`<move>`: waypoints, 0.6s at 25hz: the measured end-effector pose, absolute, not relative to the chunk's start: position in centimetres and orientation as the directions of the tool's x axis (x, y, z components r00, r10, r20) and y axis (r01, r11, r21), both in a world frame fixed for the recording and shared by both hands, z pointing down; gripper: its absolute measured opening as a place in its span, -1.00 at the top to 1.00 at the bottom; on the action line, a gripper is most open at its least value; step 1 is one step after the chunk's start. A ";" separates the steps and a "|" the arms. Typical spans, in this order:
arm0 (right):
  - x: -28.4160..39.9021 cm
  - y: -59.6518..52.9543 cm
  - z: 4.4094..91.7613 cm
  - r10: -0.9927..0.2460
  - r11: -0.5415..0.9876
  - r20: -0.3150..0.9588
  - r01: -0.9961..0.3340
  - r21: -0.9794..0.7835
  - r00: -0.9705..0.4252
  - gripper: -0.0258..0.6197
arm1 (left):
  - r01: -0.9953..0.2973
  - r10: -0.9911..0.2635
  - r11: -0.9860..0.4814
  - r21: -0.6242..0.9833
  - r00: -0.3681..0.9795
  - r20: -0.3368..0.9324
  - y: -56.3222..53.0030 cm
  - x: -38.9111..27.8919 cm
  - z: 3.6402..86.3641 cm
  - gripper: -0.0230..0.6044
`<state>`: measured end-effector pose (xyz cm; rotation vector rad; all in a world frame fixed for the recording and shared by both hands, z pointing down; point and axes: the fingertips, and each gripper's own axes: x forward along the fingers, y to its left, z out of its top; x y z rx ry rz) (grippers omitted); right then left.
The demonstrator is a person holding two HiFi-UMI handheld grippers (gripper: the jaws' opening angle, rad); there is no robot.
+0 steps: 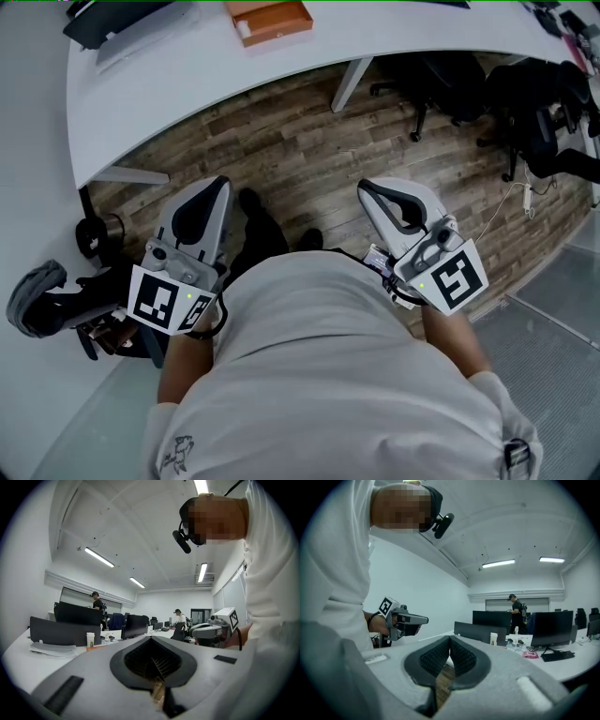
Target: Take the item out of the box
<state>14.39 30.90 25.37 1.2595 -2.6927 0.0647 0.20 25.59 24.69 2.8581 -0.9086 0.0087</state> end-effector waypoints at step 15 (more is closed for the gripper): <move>3.3 15.3 23.1 -0.741 0.665 0.182 -0.744 0.068 -0.647 0.91 | -0.563 -0.569 -0.812 0.153 0.822 0.006 10.9 -10.2 23.0 0.94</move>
